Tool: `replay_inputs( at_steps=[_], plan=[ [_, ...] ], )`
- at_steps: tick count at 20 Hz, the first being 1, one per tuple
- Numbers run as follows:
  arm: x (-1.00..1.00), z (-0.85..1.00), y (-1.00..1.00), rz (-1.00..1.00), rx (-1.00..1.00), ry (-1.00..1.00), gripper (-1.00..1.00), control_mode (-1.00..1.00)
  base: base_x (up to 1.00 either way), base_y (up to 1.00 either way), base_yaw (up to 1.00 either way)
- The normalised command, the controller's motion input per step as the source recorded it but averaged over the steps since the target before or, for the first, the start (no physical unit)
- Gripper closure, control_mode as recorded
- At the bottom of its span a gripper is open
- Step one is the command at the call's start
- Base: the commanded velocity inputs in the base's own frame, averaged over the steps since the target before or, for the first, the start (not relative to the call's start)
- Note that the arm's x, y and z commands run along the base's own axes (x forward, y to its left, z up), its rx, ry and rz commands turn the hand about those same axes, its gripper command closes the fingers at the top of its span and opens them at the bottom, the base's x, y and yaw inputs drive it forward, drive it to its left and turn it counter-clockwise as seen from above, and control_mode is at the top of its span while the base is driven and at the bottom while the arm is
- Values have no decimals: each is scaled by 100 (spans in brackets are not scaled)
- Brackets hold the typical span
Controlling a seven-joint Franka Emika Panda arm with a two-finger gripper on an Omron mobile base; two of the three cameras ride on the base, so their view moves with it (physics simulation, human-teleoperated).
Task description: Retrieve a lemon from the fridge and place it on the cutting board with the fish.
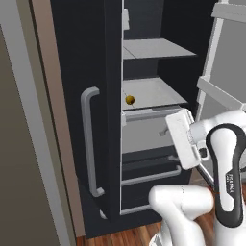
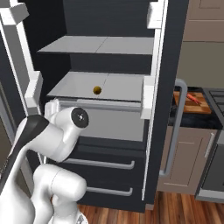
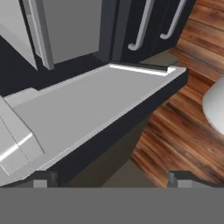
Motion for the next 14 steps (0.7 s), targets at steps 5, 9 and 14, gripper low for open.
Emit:
replay_inputs(
  at_steps=[5,9,14],
  plan=[
    [58,-44,4,4,4,4,-100,-100,0,0,0],
    [54,-59,31,7,8,6,-100,-100,0,0,0],
    [47,-58,51,7,7,11,-100,-100,0,0,0]
  ],
)
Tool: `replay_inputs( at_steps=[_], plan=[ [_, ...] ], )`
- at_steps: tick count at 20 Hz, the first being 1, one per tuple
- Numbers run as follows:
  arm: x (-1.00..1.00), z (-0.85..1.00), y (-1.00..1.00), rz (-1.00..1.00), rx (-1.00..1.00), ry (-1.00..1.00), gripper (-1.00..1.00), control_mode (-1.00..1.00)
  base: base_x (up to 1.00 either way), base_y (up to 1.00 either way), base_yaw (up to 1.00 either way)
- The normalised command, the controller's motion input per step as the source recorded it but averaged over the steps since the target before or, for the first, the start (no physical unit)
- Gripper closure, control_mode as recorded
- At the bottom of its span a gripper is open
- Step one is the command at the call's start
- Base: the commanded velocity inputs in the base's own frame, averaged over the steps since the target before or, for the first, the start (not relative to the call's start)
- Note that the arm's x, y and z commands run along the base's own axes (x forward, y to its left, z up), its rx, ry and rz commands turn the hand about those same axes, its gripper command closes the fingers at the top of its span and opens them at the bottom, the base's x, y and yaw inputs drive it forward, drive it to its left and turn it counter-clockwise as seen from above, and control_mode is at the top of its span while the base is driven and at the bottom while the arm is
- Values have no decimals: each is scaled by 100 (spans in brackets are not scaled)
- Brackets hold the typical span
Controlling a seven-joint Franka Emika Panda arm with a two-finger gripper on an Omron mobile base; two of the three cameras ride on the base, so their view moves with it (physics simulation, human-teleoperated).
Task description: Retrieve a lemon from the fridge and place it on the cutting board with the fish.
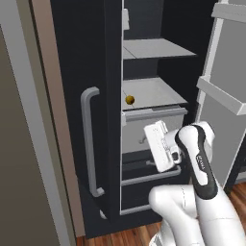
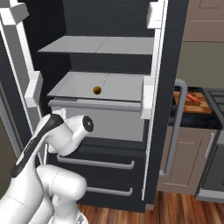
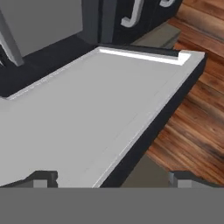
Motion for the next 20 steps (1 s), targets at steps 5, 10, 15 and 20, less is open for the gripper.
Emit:
replay_inputs(
  at_steps=[5,10,15,20],
  plan=[
    [25,-59,61,5,6,13,-100,-100,0,0,0],
    [9,-43,70,1,5,14,-100,-100,0,0,0],
    [1,-31,63,0,1,24,-100,-100,0,0,0],
    [-7,-29,70,1,1,29,-100,-100,0,0,0]
  ],
)
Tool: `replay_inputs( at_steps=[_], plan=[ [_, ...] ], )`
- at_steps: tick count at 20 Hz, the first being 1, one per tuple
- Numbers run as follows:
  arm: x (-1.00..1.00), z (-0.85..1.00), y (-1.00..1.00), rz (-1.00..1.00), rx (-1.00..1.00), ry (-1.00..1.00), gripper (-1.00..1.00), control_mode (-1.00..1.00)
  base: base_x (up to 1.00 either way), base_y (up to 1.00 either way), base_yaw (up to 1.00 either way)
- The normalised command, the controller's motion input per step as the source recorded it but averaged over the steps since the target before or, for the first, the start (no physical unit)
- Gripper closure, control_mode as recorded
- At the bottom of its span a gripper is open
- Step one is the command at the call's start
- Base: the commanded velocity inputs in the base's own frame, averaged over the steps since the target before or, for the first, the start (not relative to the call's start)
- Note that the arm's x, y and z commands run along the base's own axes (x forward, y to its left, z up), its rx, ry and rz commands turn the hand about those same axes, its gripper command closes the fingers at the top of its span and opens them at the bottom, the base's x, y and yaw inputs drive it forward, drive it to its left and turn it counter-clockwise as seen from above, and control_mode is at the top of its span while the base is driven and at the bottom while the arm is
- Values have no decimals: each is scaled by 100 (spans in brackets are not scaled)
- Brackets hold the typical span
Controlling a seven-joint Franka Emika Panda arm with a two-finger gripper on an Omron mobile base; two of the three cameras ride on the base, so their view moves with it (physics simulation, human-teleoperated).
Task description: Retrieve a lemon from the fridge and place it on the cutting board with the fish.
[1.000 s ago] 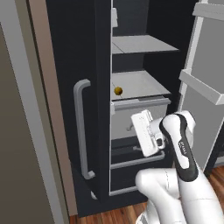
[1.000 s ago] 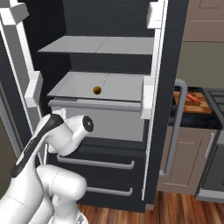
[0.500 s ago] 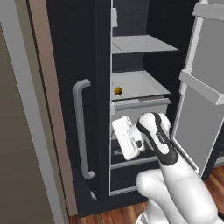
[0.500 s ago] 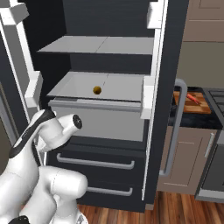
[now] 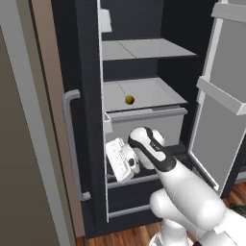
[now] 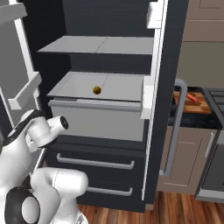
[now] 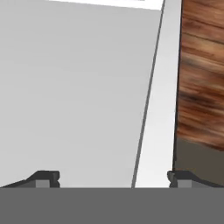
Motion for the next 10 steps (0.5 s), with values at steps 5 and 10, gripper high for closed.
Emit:
replay_inputs(
  at_steps=[5,10],
  plan=[
    [-33,-22,72,0,2,20,-100,-100,0,0,0],
    [-32,-15,42,-1,3,7,-100,-100,0,0,0]
  ],
)
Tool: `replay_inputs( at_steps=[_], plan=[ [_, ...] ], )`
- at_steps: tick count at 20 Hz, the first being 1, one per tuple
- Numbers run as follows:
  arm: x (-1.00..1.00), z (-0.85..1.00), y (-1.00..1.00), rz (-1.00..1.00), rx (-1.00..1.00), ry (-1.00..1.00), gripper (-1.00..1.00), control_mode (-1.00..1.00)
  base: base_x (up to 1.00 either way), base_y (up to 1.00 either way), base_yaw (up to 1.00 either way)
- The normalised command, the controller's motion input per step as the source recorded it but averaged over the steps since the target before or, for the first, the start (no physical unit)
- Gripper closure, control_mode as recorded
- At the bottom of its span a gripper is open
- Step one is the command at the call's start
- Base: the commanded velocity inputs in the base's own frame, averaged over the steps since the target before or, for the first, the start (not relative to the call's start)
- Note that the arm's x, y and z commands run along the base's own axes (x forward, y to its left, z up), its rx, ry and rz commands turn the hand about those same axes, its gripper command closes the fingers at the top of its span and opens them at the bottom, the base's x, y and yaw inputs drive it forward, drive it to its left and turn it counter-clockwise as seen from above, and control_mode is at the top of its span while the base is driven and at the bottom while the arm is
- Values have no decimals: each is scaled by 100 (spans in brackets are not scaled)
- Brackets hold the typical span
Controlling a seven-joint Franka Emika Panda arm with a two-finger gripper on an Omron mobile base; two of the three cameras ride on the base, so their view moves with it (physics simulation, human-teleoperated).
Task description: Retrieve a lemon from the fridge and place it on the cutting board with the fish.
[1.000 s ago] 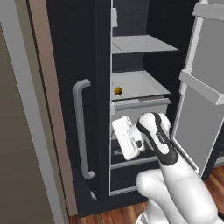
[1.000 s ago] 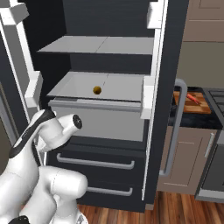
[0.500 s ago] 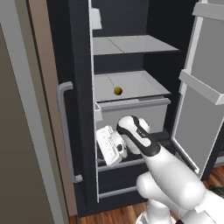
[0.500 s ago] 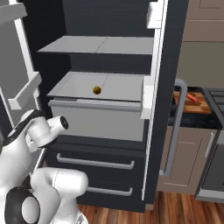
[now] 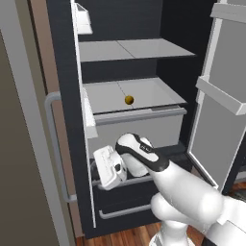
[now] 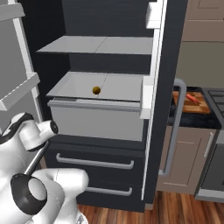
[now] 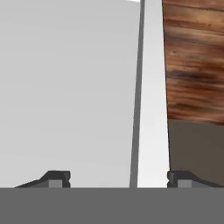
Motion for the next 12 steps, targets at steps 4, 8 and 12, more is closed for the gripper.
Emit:
replay_inputs(
  at_steps=[4,8,12],
  plan=[
    [0,-4,2,-1,0,0,-100,-100,0,0,0],
    [18,0,-65,0,-10,0,-100,-100,0,0,0],
    [28,0,-100,0,-25,-9,-100,-100,0,0,0]
  ],
)
